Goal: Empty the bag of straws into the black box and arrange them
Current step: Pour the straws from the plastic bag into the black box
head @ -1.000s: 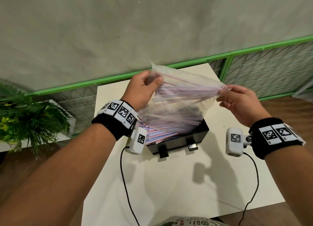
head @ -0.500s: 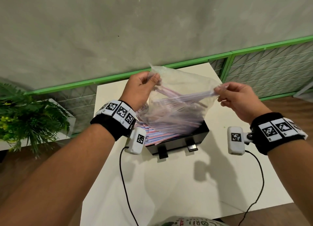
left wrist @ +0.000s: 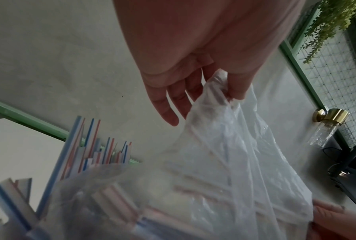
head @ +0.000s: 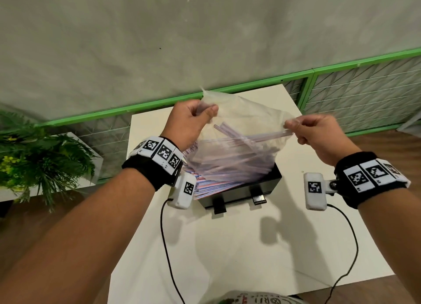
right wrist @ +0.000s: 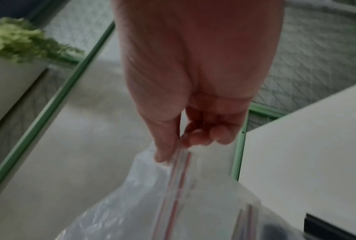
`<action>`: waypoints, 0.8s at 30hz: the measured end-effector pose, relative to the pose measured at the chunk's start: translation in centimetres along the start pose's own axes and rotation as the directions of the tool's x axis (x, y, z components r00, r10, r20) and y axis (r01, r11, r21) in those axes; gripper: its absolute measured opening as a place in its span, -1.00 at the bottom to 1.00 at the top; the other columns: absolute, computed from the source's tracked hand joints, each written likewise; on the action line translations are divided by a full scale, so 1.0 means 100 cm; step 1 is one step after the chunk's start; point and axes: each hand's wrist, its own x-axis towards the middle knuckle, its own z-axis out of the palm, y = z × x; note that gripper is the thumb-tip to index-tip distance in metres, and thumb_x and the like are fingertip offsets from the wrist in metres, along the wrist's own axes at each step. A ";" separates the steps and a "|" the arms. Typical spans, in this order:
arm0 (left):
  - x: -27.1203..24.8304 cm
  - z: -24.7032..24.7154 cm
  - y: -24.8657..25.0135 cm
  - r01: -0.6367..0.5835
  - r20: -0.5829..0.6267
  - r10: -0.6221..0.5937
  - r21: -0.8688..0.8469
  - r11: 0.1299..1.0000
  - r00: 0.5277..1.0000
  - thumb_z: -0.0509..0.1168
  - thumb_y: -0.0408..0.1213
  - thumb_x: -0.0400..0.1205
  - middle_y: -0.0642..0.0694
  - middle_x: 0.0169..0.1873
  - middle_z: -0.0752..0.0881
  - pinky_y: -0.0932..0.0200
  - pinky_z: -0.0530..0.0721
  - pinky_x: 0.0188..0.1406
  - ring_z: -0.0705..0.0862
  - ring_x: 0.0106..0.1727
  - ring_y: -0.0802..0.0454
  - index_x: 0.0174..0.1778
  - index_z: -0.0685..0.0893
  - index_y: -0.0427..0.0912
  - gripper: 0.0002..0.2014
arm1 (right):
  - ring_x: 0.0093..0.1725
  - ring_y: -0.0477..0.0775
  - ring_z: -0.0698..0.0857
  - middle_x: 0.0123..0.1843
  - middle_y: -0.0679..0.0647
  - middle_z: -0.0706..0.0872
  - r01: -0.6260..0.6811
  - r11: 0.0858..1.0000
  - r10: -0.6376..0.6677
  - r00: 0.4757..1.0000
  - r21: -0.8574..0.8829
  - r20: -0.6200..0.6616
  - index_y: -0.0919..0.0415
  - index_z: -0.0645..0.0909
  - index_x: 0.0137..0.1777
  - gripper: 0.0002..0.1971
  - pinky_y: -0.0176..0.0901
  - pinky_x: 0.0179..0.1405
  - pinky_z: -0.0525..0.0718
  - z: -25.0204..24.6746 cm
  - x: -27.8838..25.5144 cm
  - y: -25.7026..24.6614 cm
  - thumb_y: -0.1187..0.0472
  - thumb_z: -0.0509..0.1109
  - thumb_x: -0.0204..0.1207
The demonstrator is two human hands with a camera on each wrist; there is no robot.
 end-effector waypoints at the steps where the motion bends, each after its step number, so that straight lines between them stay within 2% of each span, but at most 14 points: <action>1: 0.000 0.000 -0.001 0.003 0.000 -0.003 -0.003 1.000 1.000 0.48 -0.21 0.67 -0.36 -0.19 0.81 0.20 0.64 -0.16 0.70 -0.18 -0.03 -0.09 0.81 -0.20 -0.87 | -0.45 -0.02 0.50 -0.35 0.11 0.68 0.001 1.000 -0.002 1.000 0.016 0.008 0.35 0.78 -0.04 -0.86 -0.22 -0.41 0.50 0.000 0.000 0.000 0.27 0.58 0.48; 3: 0.000 0.000 -0.003 0.014 -0.005 -0.014 -0.009 1.000 1.000 0.53 -0.23 0.62 -0.17 -0.17 0.84 0.12 0.72 -0.02 0.76 -0.13 0.01 -0.05 0.81 -0.14 -0.92 | -0.46 -0.07 0.57 -0.35 0.05 0.70 0.011 0.999 -0.011 1.000 0.043 -0.001 0.30 0.77 -0.04 -0.91 -0.27 -0.40 0.57 0.000 0.003 0.000 0.40 0.56 0.48; 5: 0.002 -0.001 -0.005 0.016 0.000 -0.016 -0.002 1.000 1.000 0.57 -0.32 0.58 -0.07 -0.12 0.85 0.01 0.77 0.12 0.79 -0.07 0.00 -0.06 0.80 -0.05 -0.89 | -0.47 -0.07 0.57 -0.39 0.04 0.68 0.008 1.000 -0.008 1.000 0.027 0.017 0.29 0.76 -0.09 -0.95 -0.28 -0.41 0.58 0.001 0.002 -0.002 0.38 0.57 0.49; 8: 0.002 0.001 -0.004 0.013 -0.003 -0.013 -0.029 0.999 1.000 0.51 -0.46 0.60 -0.14 -0.15 0.83 -0.08 0.75 0.16 0.77 -0.10 -0.06 -0.12 0.78 -0.06 -0.83 | -0.49 -0.05 0.51 -0.43 0.02 0.61 0.025 0.998 -0.023 0.999 0.066 -0.041 0.24 0.72 -0.16 -0.87 -0.29 -0.46 0.53 0.003 0.003 -0.001 0.22 0.60 0.48; 10: 0.001 0.001 -0.004 0.001 -0.011 -0.002 -0.032 0.999 1.000 0.47 -0.48 0.63 -0.18 -0.18 0.82 -0.10 0.76 0.14 0.76 -0.12 -0.10 -0.13 0.76 -0.07 -0.82 | -0.41 -0.05 0.56 -0.32 0.03 0.62 -0.016 0.995 0.015 1.000 0.096 0.014 0.22 0.71 -0.07 -0.82 -0.27 -0.41 0.56 0.004 0.001 -0.001 0.13 0.58 0.46; 12: 0.001 0.002 -0.003 -0.017 -0.011 0.017 -0.039 0.999 1.000 0.44 -0.48 0.65 -0.16 -0.21 0.82 -0.02 0.76 0.07 0.75 -0.17 -0.06 -0.11 0.75 -0.13 -0.85 | -0.26 -0.02 0.63 -0.16 0.03 0.65 -0.114 0.989 0.099 0.985 0.095 0.142 0.21 0.69 0.10 -0.83 -0.21 -0.31 0.57 0.003 -0.001 0.002 0.23 0.53 0.55; 14: 0.002 0.003 -0.003 -0.027 -0.008 0.027 -0.057 0.998 1.000 0.41 -0.49 0.67 -0.15 -0.23 0.81 0.13 0.74 -0.05 0.74 -0.23 0.01 -0.05 0.74 -0.21 -0.90 | -0.18 0.04 0.64 -0.09 0.04 0.67 -0.207 0.976 0.189 0.956 0.060 0.223 0.22 0.66 0.14 -0.78 -0.13 -0.25 0.53 0.001 -0.001 0.009 0.45 0.45 0.56; 15: 0.001 0.004 -0.002 -0.032 -0.007 0.031 -0.061 0.998 0.999 0.41 -0.49 0.68 -0.15 -0.23 0.81 0.22 0.73 -0.11 0.74 -0.25 0.04 -0.03 0.74 -0.24 -0.92 | -0.16 0.07 0.66 -0.06 0.03 0.69 -0.247 0.969 0.235 0.941 0.022 0.242 0.19 0.67 0.14 -0.75 -0.11 -0.24 0.53 0.000 -0.001 0.013 0.50 0.43 0.56; 17: 0.000 0.004 -0.002 -0.040 0.000 0.040 -0.061 0.997 0.999 0.40 -0.48 0.69 -0.19 -0.21 0.81 0.31 0.68 -0.18 0.74 -0.24 0.00 -0.01 0.73 -0.25 -0.93 | -0.14 0.10 0.68 -0.01 0.02 0.71 -0.284 0.952 0.305 0.918 -0.117 0.255 0.14 0.70 0.22 -0.73 -0.09 -0.22 0.59 0.003 -0.003 0.022 0.45 0.42 0.61; 19: -0.001 0.005 -0.003 -0.045 0.010 0.045 -0.061 0.997 0.999 0.40 -0.46 0.69 -0.24 -0.17 0.80 0.32 0.66 -0.19 0.73 -0.18 -0.10 0.01 0.73 -0.24 -0.94 | -0.17 0.10 0.69 -0.02 0.05 0.75 -0.253 0.932 0.321 0.908 -0.259 0.268 0.13 0.71 0.23 -0.78 -0.07 -0.21 0.64 0.010 -0.006 0.032 0.35 0.44 0.64; 21: -0.001 0.004 -0.001 -0.028 0.017 0.029 -0.060 0.998 0.999 0.44 -0.42 0.68 -0.18 -0.12 0.81 0.22 0.71 -0.10 0.74 -0.14 -0.09 0.04 0.72 -0.19 -0.92 | -0.22 0.08 0.70 -0.05 0.11 0.79 -0.196 0.921 0.285 0.927 -0.336 0.243 0.18 0.72 0.12 -0.89 -0.07 -0.23 0.68 0.018 -0.010 0.038 0.31 0.44 0.65; 24: -0.003 0.001 0.001 0.034 0.077 -0.032 -0.016 0.999 0.997 0.53 -0.37 0.60 -0.06 0.00 0.83 0.04 0.76 0.20 0.80 0.05 -0.02 0.14 0.69 -0.05 -0.74 | -0.27 0.08 0.72 -0.09 0.23 0.78 -0.161 0.936 0.209 0.969 -0.312 0.129 0.29 0.73 0.00 -0.93 -0.12 -0.26 0.70 0.024 -0.012 0.044 0.39 0.42 0.64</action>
